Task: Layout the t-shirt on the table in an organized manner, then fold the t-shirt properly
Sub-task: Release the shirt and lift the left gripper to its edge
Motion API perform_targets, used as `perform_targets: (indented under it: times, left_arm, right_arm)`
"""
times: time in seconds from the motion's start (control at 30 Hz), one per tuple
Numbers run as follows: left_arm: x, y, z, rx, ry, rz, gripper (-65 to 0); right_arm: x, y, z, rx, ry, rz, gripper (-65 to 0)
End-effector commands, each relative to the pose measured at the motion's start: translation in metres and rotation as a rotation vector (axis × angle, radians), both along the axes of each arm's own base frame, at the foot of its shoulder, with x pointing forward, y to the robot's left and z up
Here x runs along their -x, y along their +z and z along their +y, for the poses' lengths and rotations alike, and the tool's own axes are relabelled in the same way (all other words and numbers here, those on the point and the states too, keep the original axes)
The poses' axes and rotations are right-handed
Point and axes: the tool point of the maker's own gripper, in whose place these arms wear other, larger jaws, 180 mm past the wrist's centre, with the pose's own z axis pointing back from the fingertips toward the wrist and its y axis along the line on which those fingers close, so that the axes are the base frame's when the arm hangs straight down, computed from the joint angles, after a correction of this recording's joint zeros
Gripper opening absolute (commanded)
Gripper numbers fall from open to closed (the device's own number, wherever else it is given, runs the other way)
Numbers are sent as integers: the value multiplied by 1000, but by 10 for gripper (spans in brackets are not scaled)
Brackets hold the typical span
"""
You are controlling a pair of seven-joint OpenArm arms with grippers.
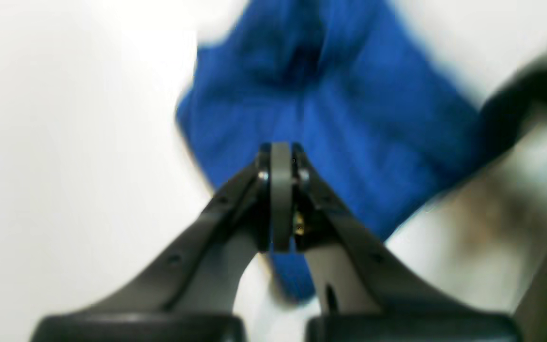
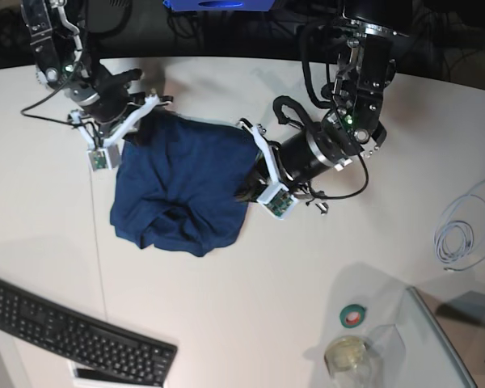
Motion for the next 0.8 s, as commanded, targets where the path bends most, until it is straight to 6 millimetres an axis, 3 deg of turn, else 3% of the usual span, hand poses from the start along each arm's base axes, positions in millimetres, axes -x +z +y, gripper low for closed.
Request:
perform_targets:
  times: [0.0, 0.13, 0.23, 0.4, 0.6, 0.77]
  left_arm:
    - [-7, 3, 3, 27, 39, -22, -650]
    - [-3, -34, -2, 33, 55, 44, -650]
    - [5, -68, 11, -31, 65, 117, -650]
    - [14, -100, 31, -86, 89, 200, -650]
    - [22, -111, 46, -120, 95, 229, -650]
    - [22, -100, 60, -138, 92, 193, -650]
  right_arm:
    - [-9, 3, -2, 7, 3, -31, -650]
    - [-15, -23, -11, 32, -9, 26, -650]
    - [-11, -43, -21, 54, -24, 79, -650]
    - [-2, -75, -41, 92, -59, 143, -650]
    - [8, -80, -55, 119, -61, 151, -650]
    - [2, -52, -49, 112, -29, 75, -650]
